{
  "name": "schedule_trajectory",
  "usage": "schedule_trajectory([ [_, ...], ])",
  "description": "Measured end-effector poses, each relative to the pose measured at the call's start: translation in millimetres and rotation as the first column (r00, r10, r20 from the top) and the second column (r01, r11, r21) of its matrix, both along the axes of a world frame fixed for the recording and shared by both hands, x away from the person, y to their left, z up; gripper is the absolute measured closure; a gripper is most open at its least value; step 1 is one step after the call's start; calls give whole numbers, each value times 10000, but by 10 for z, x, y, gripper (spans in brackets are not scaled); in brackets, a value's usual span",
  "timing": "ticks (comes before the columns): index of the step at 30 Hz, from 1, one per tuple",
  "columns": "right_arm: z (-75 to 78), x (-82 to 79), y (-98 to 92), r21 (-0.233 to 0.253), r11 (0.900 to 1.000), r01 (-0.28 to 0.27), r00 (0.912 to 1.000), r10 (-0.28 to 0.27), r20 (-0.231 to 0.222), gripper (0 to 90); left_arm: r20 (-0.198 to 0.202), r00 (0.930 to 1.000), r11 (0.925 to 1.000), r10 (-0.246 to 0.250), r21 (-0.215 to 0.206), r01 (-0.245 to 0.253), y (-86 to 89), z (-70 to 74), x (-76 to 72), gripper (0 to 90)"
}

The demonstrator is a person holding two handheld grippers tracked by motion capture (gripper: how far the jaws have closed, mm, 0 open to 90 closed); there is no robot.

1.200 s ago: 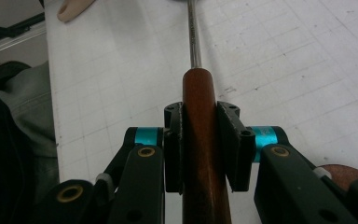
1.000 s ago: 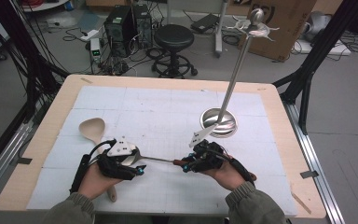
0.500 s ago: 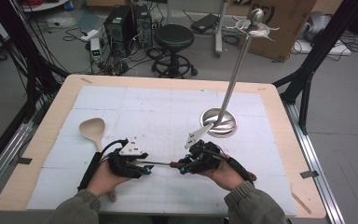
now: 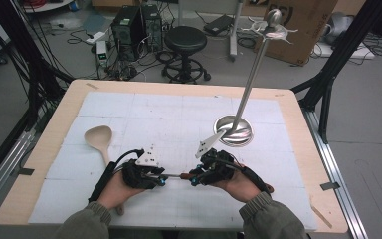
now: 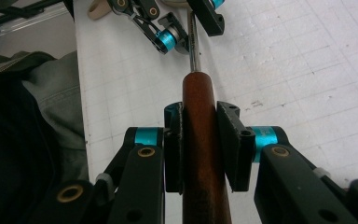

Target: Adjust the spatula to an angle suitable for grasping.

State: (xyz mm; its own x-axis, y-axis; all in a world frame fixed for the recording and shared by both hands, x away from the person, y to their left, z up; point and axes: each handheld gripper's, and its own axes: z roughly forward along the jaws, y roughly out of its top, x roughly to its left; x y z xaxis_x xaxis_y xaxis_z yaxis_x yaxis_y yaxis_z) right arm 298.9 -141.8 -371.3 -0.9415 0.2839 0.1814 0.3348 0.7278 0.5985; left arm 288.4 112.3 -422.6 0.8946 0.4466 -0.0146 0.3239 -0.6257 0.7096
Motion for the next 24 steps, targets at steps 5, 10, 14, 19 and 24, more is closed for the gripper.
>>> schedule_trajectory([
  [5,0,7,-8,-7,10000,29,10000,-29,-77,728,97,9999,10000,-90,-6,91,-15,6,-14,674],
  [10,27,47,-90,334,9994,73,9988,-56,-487,726,-25,9992,9992,-388,-60,387,-29,34,-13,696],
  [14,48,60,-141,454,9989,85,9985,-60,-546,718,88,9986,9986,-520,-35,520,-66,49,-27,713],
  [19,90,78,-229,812,9964,254,9984,-212,-518,701,156,9982,9983,-574,-115,575,-58,66,-30,731],
  [24,119,87,-295,962,9937,581,9976,-542,-427,635,288,9984,9988,-479,-101,482,-43,92,-31,745],
])
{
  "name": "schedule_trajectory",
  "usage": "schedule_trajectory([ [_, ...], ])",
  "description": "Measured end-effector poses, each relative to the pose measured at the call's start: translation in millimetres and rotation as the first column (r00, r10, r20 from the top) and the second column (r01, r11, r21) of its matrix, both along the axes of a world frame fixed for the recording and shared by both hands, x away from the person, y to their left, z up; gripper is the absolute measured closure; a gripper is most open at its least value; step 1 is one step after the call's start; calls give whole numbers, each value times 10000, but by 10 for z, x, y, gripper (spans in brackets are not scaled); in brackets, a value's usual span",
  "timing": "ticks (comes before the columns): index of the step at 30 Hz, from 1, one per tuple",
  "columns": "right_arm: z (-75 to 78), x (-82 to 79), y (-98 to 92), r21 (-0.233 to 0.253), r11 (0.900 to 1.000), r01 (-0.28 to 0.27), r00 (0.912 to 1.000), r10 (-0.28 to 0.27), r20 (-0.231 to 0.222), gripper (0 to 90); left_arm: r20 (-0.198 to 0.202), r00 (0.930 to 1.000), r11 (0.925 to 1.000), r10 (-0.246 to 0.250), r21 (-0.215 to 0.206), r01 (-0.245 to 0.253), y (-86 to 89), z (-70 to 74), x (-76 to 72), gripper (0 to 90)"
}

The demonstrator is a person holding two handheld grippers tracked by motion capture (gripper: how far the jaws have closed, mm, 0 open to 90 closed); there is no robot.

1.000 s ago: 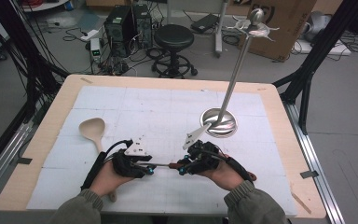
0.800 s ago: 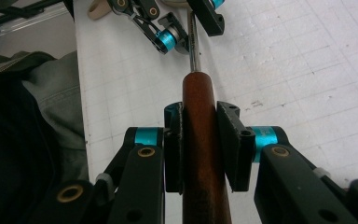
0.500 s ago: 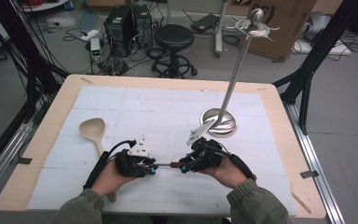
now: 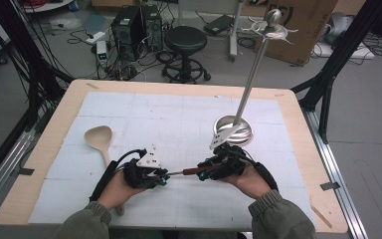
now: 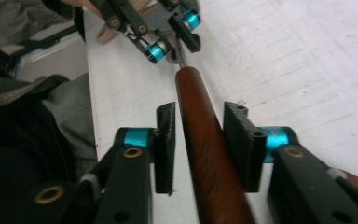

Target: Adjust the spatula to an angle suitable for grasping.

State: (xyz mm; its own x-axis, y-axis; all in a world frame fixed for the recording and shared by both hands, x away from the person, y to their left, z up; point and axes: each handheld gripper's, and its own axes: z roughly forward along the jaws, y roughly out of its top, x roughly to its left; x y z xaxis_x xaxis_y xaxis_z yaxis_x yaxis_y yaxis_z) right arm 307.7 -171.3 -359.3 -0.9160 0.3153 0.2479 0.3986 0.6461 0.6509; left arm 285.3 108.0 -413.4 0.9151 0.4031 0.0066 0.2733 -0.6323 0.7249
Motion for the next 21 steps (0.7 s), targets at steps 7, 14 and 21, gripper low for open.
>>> schedule_trajectory([
  [7,55,17,-125,434,9953,869,9960,-877,178,501,132,9999,9999,99,-51,-99,3,31,-5,767],
  [14,51,44,-275,781,9821,1713,9839,-1746,378,437,237,9994,9995,255,-210,-250,17,55,-3,784],
  [21,42,42,-331,1261,9667,2225,9730,-2283,333,443,231,9990,9981,394,-483,-382,33,95,15,817],
])
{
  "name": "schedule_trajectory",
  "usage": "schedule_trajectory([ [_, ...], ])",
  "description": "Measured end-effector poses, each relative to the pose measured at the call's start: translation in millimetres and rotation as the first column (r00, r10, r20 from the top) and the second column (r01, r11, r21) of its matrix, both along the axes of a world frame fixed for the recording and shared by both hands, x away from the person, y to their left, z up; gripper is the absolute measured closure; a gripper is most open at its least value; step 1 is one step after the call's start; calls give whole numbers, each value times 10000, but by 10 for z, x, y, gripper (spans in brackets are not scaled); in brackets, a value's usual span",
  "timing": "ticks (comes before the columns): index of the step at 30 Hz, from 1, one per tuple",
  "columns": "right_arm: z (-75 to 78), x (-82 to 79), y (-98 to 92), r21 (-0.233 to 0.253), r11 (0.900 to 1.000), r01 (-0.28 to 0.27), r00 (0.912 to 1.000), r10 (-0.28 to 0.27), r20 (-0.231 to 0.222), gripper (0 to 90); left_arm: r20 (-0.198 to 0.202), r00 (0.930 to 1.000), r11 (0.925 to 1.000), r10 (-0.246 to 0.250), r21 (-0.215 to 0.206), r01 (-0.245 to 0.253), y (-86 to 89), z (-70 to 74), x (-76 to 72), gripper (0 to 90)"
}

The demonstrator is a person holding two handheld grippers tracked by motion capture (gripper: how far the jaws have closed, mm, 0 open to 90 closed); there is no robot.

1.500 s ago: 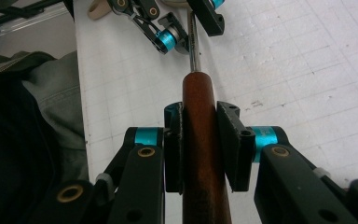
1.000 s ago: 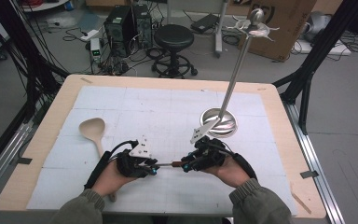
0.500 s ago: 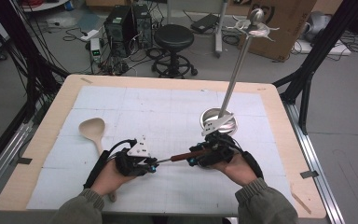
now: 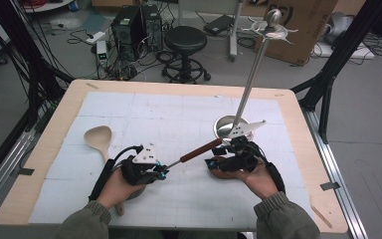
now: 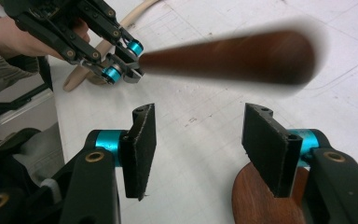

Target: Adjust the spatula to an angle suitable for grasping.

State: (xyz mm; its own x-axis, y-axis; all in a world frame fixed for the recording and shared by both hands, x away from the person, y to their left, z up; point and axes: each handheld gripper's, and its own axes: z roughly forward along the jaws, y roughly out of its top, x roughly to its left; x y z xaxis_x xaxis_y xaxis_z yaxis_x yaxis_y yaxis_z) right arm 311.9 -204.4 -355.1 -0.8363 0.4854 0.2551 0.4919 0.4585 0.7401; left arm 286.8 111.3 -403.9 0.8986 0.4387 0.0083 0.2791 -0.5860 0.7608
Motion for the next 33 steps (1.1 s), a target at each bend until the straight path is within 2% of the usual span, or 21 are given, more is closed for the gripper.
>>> schedule_trajectory([
  [3,-4,-3,31,-15,10000,-30,10000,30,53,456,-63,10000,9999,39,-149,-40,-6,20,5,834],
  [4,5,-7,69,101,9999,-15,10000,15,34,458,-204,9997,9992,143,-364,-151,-15,23,3,835],
  [6,14,1,112,242,9997,-2,9999,0,110,459,-207,9997,9985,156,-521,-167,-24,36,3,837],
  [11,18,11,200,496,9988,37,9998,-46,193,465,-179,9998,9988,102,-476,-111,-69,58,-2,837],
  [17,21,5,312,721,9972,172,9994,-192,280,482,-241,9997,9973,59,-736,-76,-122,79,2,837],
  [21,22,8,360,892,9953,380,9985,-413,357,497,-250,9997,9975,55,-708,-73,-153,86,4,837],
  [25,27,12,374,1098,9926,517,9980,-554,306,505,-294,9994,9957,197,-903,-222,-182,108,19,837],
  [29,44,9,409,1411,9879,648,9970,-702,334,522,-238,9996,9943,148,-1056,-173,-232,155,18,836],
  [33,83,-7,435,1654,9812,993,9935,-1069,378,542,-230,9995,9916,220,-1269,-247,-276,191,13,836],
])
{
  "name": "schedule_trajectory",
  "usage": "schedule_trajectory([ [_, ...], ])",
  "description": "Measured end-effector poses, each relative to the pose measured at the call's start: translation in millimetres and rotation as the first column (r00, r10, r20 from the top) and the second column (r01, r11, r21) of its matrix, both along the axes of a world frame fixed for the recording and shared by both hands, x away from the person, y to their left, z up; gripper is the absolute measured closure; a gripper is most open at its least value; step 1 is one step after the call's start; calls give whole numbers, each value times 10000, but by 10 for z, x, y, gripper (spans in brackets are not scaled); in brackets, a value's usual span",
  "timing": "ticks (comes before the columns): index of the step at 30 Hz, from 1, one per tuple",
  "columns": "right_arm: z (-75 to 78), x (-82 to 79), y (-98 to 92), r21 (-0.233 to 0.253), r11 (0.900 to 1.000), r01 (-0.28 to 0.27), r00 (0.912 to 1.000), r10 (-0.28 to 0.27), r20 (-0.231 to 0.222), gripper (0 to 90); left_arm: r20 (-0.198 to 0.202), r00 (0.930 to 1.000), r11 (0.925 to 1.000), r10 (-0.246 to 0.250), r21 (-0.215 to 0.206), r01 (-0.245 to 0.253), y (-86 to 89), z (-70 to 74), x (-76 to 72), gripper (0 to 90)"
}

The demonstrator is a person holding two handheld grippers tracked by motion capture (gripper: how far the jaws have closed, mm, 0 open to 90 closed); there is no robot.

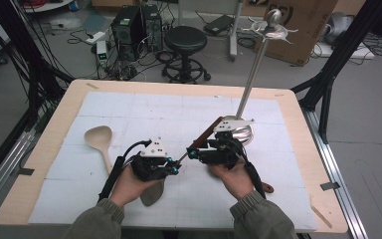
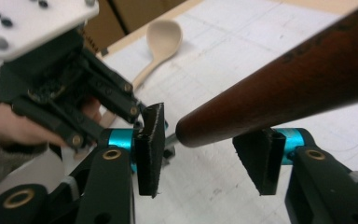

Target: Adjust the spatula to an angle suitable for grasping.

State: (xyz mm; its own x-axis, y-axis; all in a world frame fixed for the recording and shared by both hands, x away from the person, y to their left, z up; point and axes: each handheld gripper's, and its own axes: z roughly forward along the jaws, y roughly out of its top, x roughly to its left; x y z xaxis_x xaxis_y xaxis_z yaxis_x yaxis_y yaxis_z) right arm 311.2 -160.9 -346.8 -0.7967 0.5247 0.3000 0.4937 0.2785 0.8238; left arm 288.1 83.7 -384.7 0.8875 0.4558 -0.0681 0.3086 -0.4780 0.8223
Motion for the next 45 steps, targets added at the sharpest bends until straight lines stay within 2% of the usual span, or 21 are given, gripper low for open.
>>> schedule_trajectory([
  [1,30,-7,-11,218,9996,202,9998,-202,32,584,11,10000,10000,28,-72,-28,-4,10,-2,836],
  [3,59,-11,-18,504,9983,287,9996,-288,6,612,57,10000,9997,50,-239,-49,-14,41,-17,835],
  [6,115,-19,-3,653,9974,302,9995,-301,-23,628,91,10000,9995,30,-318,-27,-14,62,-26,833],
  [7,136,-25,4,684,9974,227,9997,-230,35,638,20,10000,9985,-44,-545,45,8,81,-31,832],
  [13,239,-23,27,1090,9935,-334,9994,333,32,688,-21,9999,9938,-153,-1101,149,68,147,-66,762],
  [15,326,-22,19,1528,9860,-668,9977,670,35,727,25,9999,9916,-156,-1281,158,114,180,-86,708],
  [17,354,-24,11,1635,9839,-718,9974,710,110,730,158,9997,9898,-182,-1408,203,174,210,-102,698],
  [19,437,-33,-7,1491,9861,-735,9964,663,531,731,186,9998,9879,-101,-1545,128,276,237,-112,667],
  [23,508,-25,-48,1529,9848,-826,9934,691,918,730,204,9998,9877,39,-1562,-7,365,250,-120,642],
  [30,585,4,-177,1724,9810,-893,9908,699,1155,731,233,9992,9890,333,-1447,-296,541,240,-176,612],
  [34,631,25,-274,1874,9767,-1042,9864,774,1449,730,222,9979,9860,601,-1571,-559,647,227,-200,599],
  [37,661,38,-322,1950,9737,-1183,9826,865,1641,730,255,9975,9870,655,-1488,-610,711,213,-211,597],
  [45,728,112,-411,1634,9766,-1402,9747,1072,1959,730,164,9946,9826,1026,-1574,-987,861,156,-221,565],
])
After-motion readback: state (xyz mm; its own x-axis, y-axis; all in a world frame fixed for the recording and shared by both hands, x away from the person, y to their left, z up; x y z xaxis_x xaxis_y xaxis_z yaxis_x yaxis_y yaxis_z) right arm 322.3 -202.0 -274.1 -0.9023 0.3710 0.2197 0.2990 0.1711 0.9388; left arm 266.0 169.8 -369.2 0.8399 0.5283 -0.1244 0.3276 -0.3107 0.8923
